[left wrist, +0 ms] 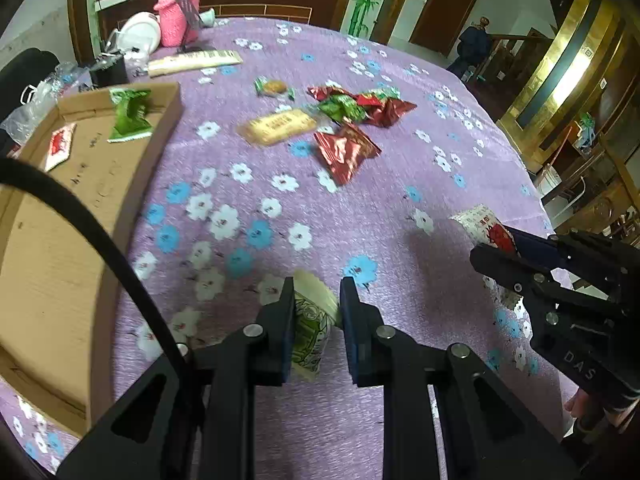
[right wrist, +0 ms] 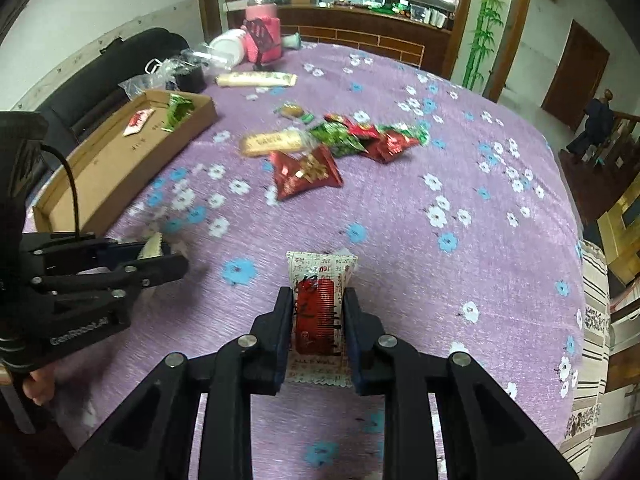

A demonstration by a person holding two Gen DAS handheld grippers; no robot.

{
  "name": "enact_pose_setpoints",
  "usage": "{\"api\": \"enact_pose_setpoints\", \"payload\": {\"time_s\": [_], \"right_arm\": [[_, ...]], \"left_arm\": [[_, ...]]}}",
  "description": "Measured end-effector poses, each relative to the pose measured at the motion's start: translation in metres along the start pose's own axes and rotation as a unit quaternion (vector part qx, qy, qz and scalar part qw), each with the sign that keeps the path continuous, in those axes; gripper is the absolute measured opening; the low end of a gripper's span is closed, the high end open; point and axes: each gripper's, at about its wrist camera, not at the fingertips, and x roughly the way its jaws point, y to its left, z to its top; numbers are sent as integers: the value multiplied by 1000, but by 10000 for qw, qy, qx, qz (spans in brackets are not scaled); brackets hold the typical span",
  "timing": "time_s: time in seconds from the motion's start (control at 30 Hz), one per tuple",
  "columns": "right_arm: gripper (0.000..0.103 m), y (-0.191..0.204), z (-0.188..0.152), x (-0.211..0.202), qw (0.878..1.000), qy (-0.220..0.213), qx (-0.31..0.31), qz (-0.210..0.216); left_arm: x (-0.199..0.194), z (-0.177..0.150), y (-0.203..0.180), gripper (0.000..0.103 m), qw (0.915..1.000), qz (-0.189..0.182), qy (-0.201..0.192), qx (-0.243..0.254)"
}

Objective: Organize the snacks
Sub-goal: 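Carry both packets over the cardboard tray and open both grippers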

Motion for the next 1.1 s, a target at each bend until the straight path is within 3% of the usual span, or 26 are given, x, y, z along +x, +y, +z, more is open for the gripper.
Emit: {"api": "enact_pose_setpoints", "payload": {"time_s": [0.33, 0.47, 0.63, 0.87, 1.1], "right_arm": [[23, 51, 39, -7, 9985, -271, -378, 281], [23, 79, 66, -3, 9961, -381, -608, 506], [23, 123, 107, 14, 9911, -519, -883, 851], [23, 174, 151, 61, 9865, -372, -1065, 1190], [23, 197, 166, 105, 9856, -47, -1204, 1184]], "left_arm": [[-27, 12, 35, 23, 9995, 61, -172, -239], [-42, 28, 69, 23, 9979, 187, -375, -497], [-53, 51, 135, 24, 9915, 634, -567, -986], [-29, 75, 205, 24, 9815, 1317, -457, -1315], [-4, 76, 235, 24, 9769, 1423, -214, -1580]]}}
